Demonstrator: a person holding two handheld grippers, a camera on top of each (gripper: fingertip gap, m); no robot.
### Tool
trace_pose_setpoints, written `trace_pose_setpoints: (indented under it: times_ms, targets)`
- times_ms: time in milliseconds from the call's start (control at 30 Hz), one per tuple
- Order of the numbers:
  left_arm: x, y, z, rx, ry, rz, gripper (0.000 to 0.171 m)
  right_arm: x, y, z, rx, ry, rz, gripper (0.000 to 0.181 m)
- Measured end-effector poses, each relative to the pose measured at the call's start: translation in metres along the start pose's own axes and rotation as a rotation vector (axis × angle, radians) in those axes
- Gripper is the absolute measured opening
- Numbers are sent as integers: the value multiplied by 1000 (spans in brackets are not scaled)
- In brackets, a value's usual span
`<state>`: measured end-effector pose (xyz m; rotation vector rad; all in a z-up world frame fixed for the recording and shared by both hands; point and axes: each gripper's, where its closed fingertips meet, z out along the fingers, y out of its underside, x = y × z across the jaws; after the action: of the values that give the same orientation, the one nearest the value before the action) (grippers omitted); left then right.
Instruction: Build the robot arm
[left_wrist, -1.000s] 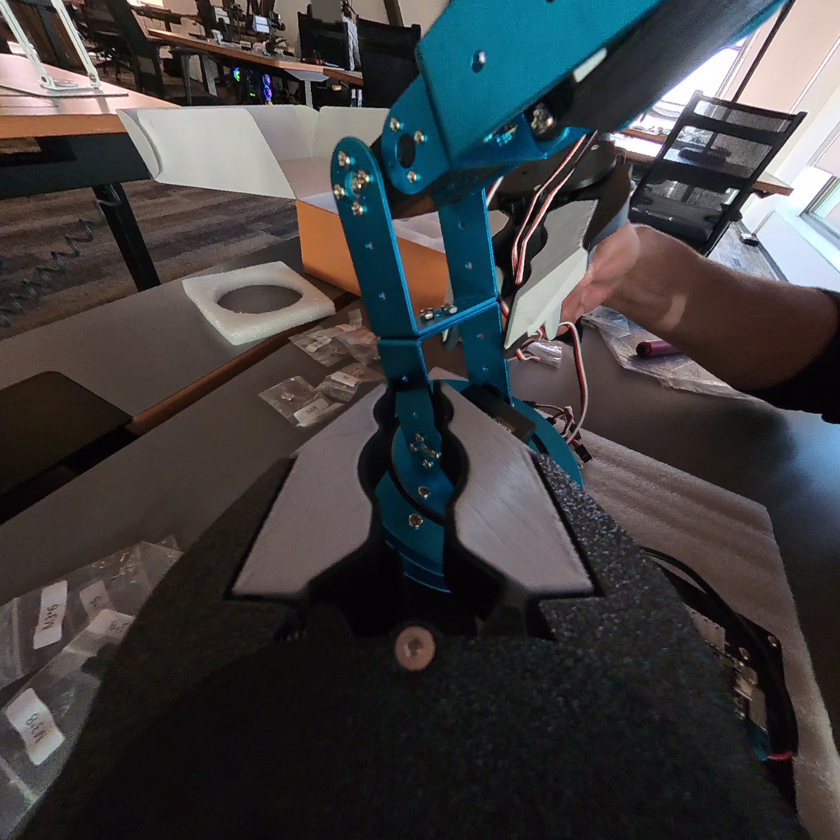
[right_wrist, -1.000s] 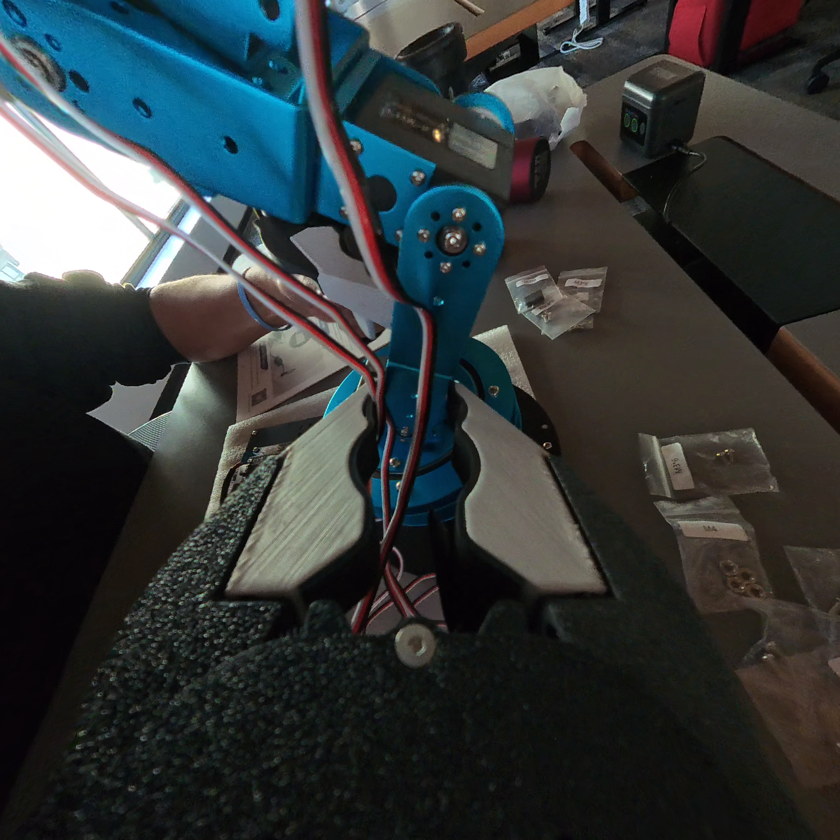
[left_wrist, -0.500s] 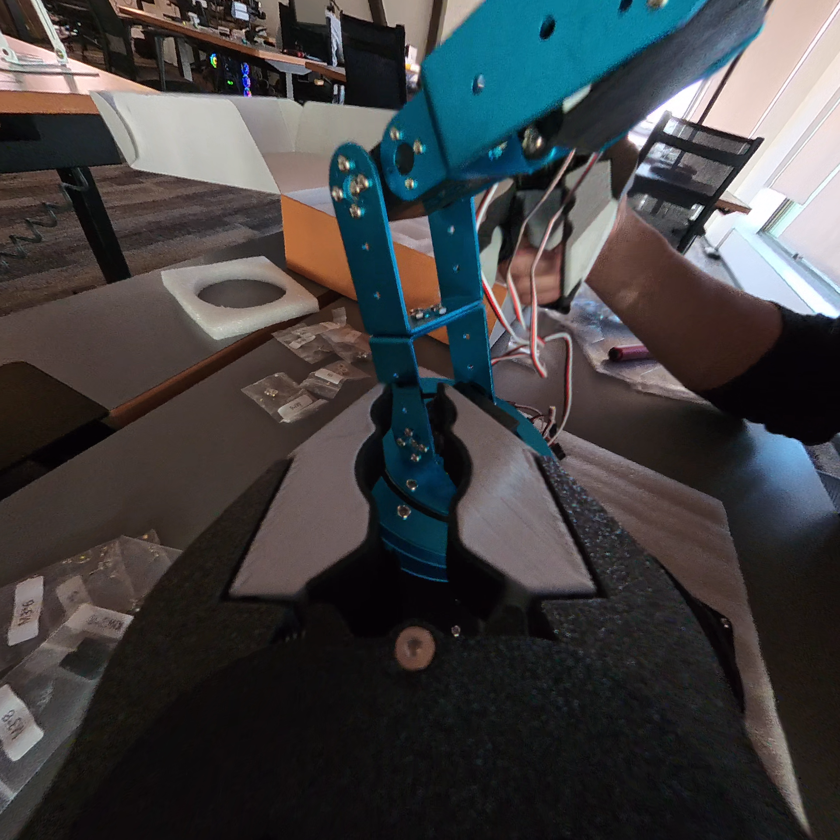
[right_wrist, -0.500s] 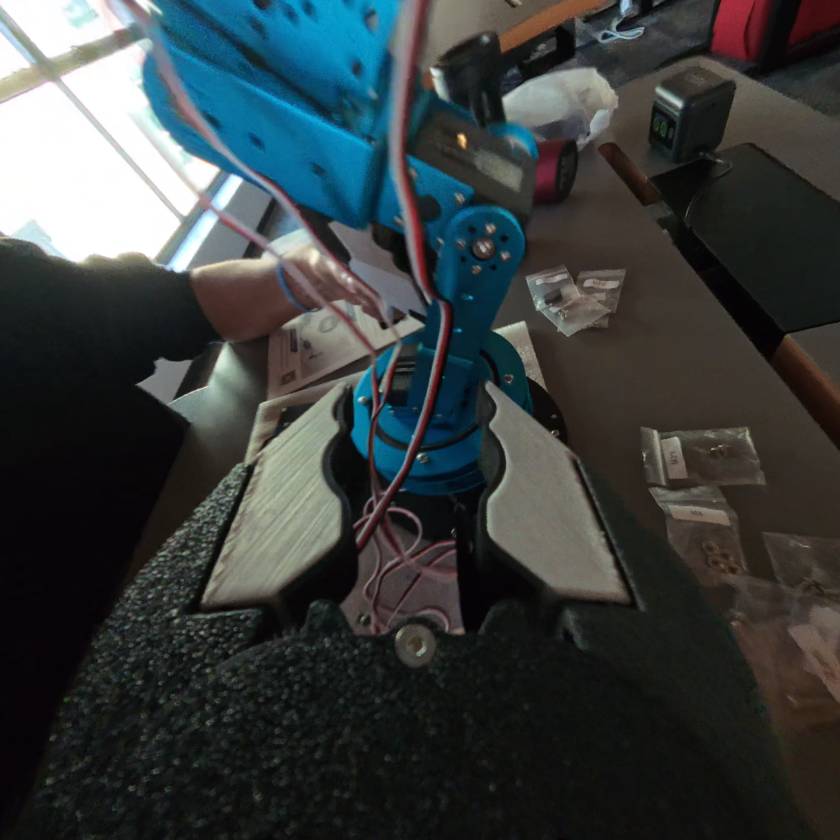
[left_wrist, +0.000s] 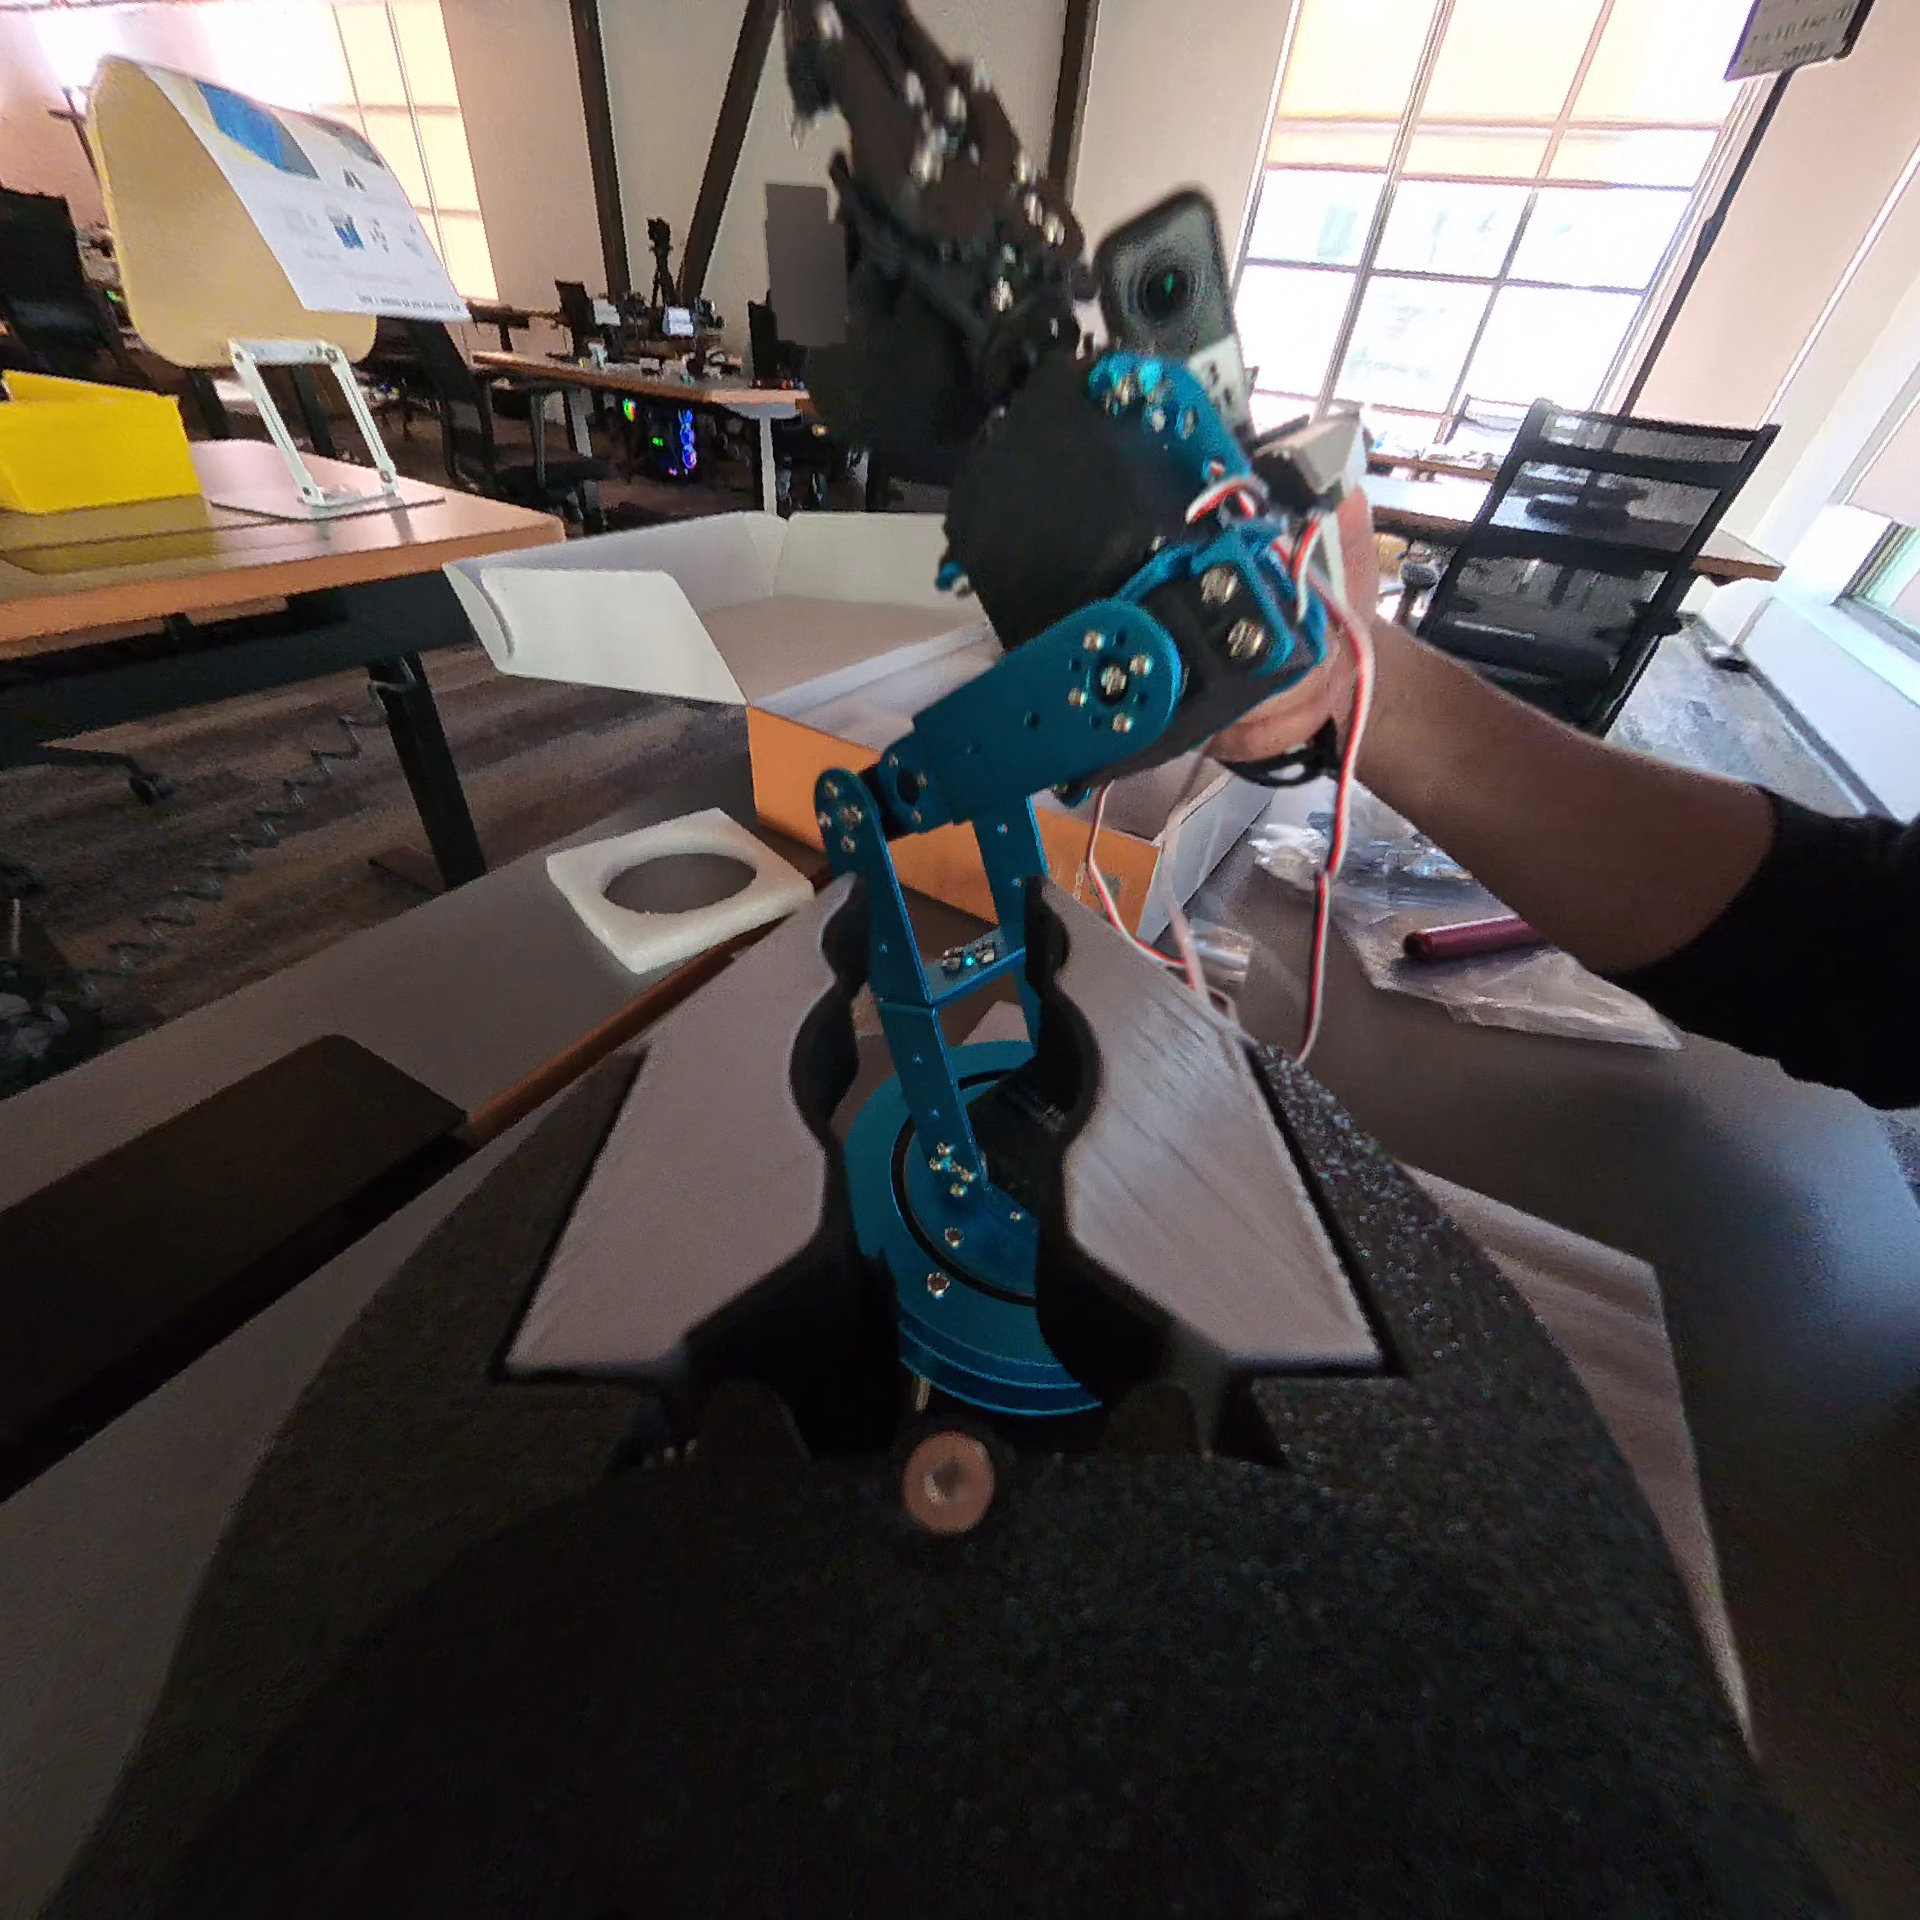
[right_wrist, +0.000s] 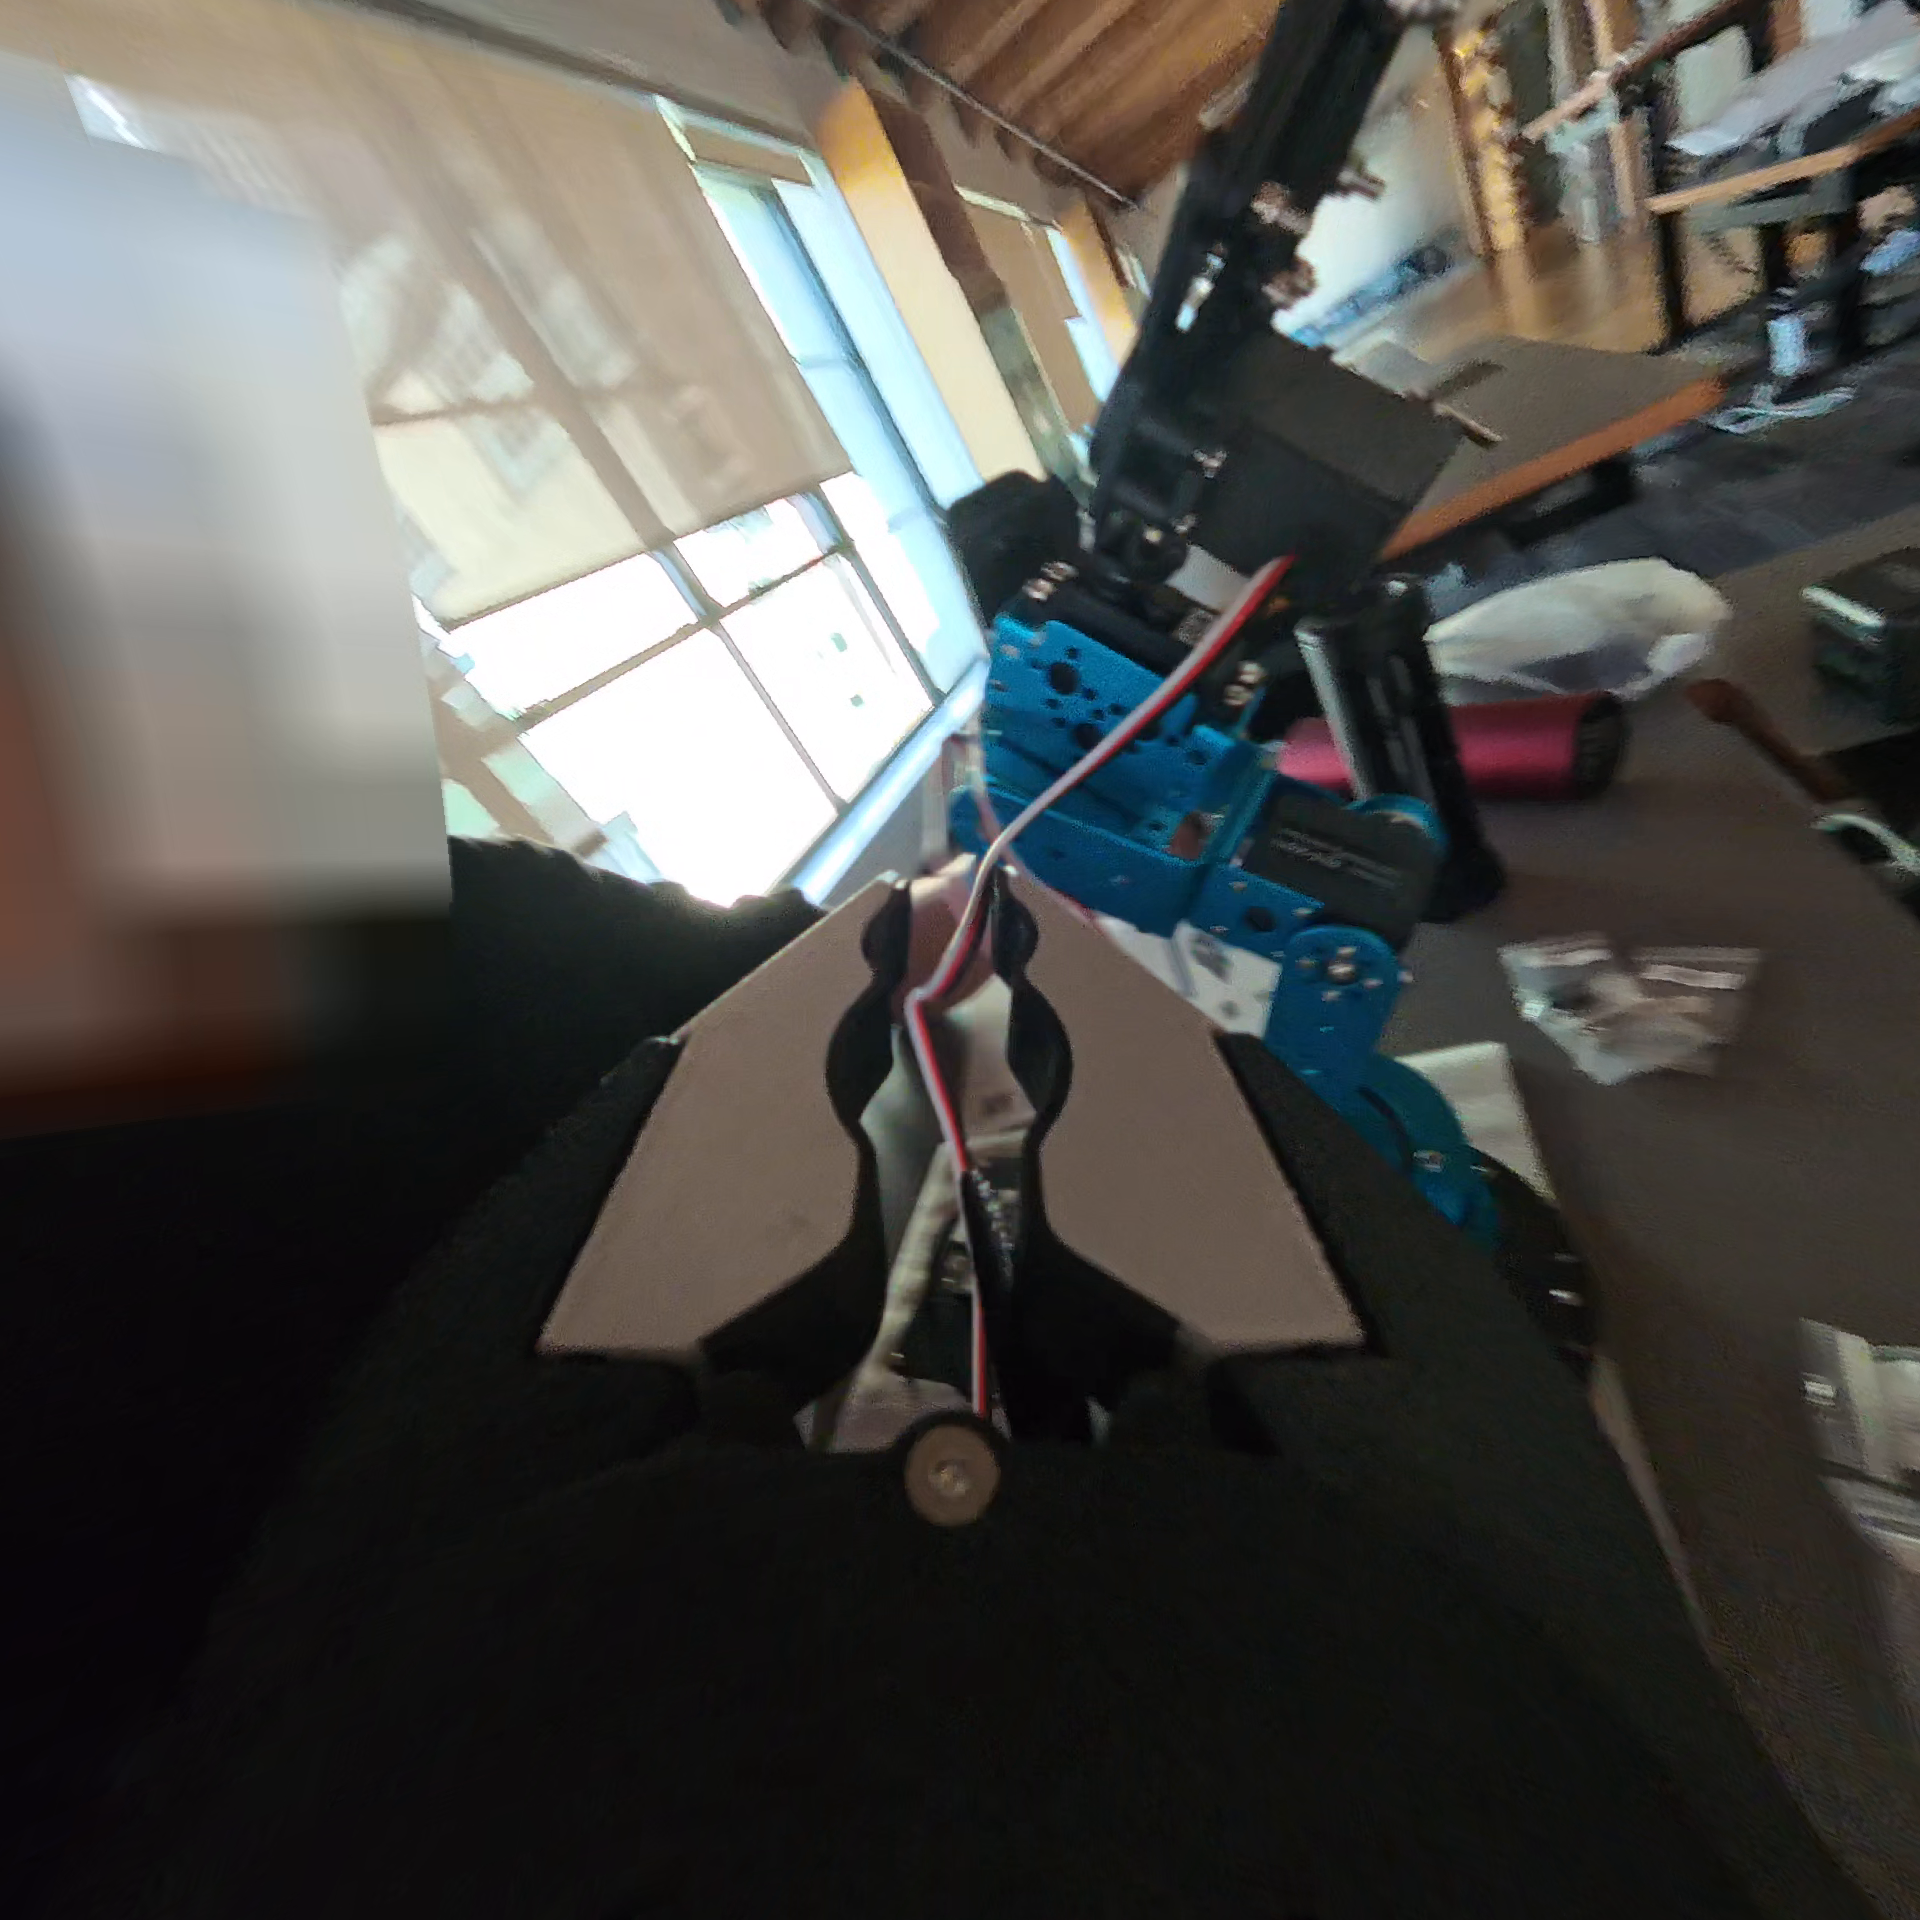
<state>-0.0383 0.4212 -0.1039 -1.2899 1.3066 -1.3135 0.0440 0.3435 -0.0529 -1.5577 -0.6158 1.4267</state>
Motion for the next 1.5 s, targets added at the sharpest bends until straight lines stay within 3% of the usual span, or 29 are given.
trace_pose_setpoints:
  times_ms: [100,200,233,333,500,533,633,700,833,1000,1133,1200,1233,1267,1367,1500]
  targets:
    - [5,-16,-7,37,2,3,29,-30,4,-19,54,-127,44,1]
    - [15,-34,-14,63,-13,34,28,-65,25,-23,15,-253,40,0]
    - [20,-40,-17,68,-25,40,29,-69,35,-20,-24,-234,31,0]
    - [48,-46,-22,52,-42,24,33,-58,67,-8,-158,-40,-38,7]
    - [107,-14,-38,-38,-26,-56,37,32,82,-53,-308,717,-259,41]
    - [122,-6,-41,-49,2,-94,37,40,91,-59,-367,772,-275,50]
    - [162,18,-46,-56,73,-171,37,66,132,-63,-533,802,-181,55]
    - [186,32,-47,-54,114,-206,37,80,149,-55,-540,764,-65,53]
    - [217,51,-43,-48,156,-240,37,73,127,-29,-327,589,77,38]
    - [239,64,-43,-21,224,-331,37,77,115,-39,-292,542,166,39]
    - [243,72,-48,-13,218,-357,37,110,130,-48,-397,711,182,39]
    - [243,75,-53,-10,199,-363,37,105,144,-34,-469,639,208,15]
    - [241,77,-56,-11,176,-360,37,109,147,-36,-495,672,187,3]
    - [239,79,-60,-13,149,-352,37,109,148,-39,-512,693,167,2]
    - [231,89,-69,-37,52,-308,38,94,116,-59,-411,788,112,1]
    - [222,104,-70,-79,-23,-262,38,20,58,-79,-209,797,26,1]
